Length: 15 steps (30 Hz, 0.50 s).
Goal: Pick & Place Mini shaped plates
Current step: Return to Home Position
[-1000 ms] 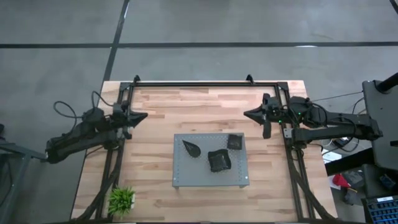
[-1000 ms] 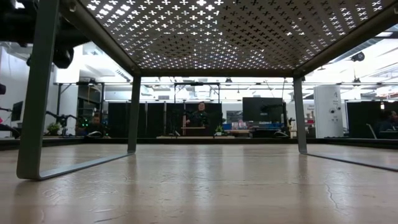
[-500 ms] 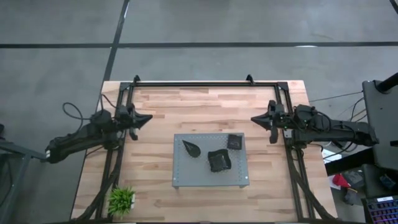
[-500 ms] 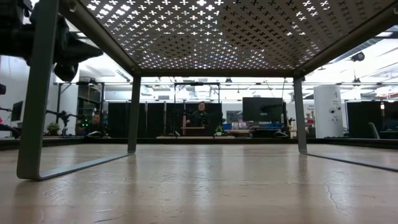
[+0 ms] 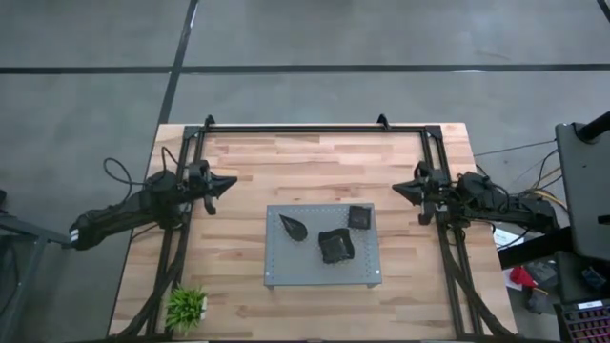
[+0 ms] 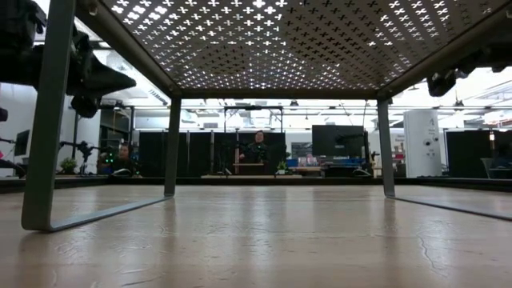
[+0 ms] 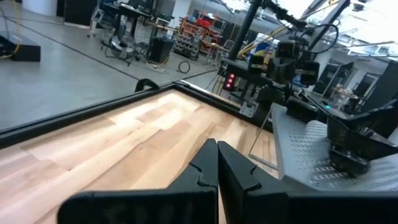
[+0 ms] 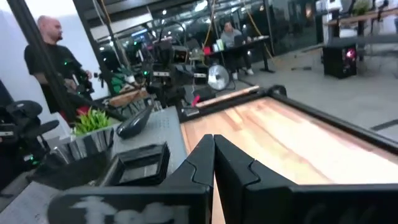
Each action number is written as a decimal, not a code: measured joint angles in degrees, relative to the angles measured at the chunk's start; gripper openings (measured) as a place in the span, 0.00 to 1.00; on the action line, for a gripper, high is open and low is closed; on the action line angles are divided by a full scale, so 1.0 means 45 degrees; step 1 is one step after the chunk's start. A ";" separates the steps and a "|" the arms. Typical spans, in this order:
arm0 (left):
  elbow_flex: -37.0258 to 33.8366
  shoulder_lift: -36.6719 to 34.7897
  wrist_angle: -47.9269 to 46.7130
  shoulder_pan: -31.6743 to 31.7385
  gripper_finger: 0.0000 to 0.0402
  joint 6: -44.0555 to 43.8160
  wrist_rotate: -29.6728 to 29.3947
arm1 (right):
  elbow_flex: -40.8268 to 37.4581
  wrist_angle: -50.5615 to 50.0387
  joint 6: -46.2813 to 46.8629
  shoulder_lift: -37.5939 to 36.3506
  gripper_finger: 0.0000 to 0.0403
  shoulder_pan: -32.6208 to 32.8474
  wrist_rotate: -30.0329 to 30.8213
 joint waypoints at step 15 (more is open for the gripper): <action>-0.1165 0.0262 0.1720 0.0000 0.00 0.0777 -0.0093 | -0.1470 0.0202 0.0219 0.0053 0.02 0.0001 -0.0058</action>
